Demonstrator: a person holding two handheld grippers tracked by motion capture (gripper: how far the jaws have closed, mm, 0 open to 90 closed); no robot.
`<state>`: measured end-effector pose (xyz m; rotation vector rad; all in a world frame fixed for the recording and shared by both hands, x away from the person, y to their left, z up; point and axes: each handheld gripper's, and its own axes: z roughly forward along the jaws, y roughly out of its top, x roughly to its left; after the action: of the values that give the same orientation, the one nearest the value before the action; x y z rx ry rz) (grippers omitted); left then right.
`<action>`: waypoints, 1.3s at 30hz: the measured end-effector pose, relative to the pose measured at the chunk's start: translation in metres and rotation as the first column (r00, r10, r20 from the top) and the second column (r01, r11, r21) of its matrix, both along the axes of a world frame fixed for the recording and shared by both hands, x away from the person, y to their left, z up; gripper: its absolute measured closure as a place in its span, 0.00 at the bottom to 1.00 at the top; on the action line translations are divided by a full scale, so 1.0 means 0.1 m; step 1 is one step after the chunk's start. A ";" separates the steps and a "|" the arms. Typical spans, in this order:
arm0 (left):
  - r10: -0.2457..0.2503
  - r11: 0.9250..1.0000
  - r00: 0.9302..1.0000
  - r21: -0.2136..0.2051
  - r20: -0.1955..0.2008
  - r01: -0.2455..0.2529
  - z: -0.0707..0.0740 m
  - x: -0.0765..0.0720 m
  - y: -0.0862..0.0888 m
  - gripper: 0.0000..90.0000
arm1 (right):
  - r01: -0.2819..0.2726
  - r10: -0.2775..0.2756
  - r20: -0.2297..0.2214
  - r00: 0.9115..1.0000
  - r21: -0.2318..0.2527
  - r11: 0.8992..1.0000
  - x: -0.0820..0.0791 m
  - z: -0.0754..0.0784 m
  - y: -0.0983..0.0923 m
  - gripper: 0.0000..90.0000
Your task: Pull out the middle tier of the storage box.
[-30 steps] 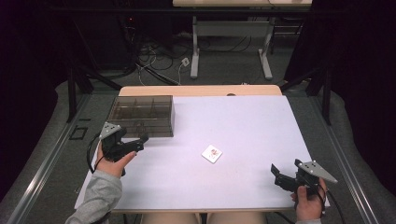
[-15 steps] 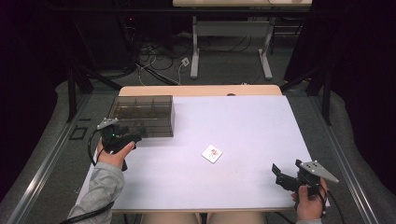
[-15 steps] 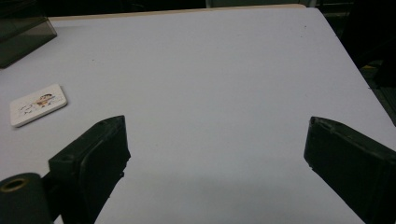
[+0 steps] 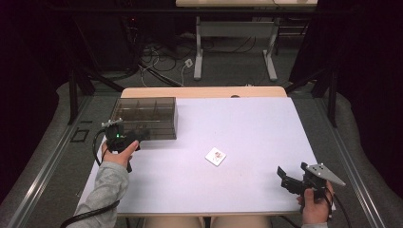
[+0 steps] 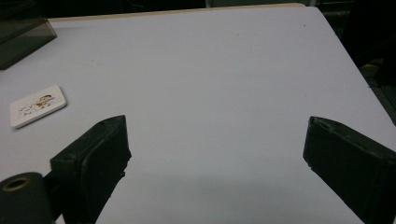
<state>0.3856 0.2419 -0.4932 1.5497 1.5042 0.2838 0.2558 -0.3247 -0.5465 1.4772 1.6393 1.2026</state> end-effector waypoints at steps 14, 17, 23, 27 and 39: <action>0.069 0.991 0.993 -0.106 -0.091 -0.079 -0.10 0.10 0.06 0.35 | 0.004 -0.004 -0.002 1.000 0.004 1.000 0.00 0.00 0.00 0.08; 0.083 0.984 0.989 -0.145 -0.122 -0.101 -0.12 0.11 0.09 0.39 | 0.007 -0.007 -0.006 1.000 0.006 1.000 0.00 0.00 0.00 0.08; 0.099 0.973 0.982 -0.189 -0.160 -0.129 -0.15 0.14 0.13 0.42 | 0.010 -0.011 0.019 1.000 0.005 1.000 0.02 -0.02 0.00 0.08; 0.107 0.969 0.977 -0.200 -0.185 -0.144 -0.15 0.15 0.13 0.45 | 0.010 -0.010 0.019 1.000 0.005 1.000 0.02 -0.02 0.00 0.08; 0.114 0.955 0.963 -0.238 -0.245 -0.174 -0.18 0.20 0.06 0.50 | 0.001 -0.001 -0.010 1.000 -0.003 1.000 0.01 0.00 -0.02 0.08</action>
<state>0.4060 0.2481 -0.5107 1.2991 1.7629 -0.0113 0.2566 -0.3263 -0.5468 1.4835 1.6464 1.1936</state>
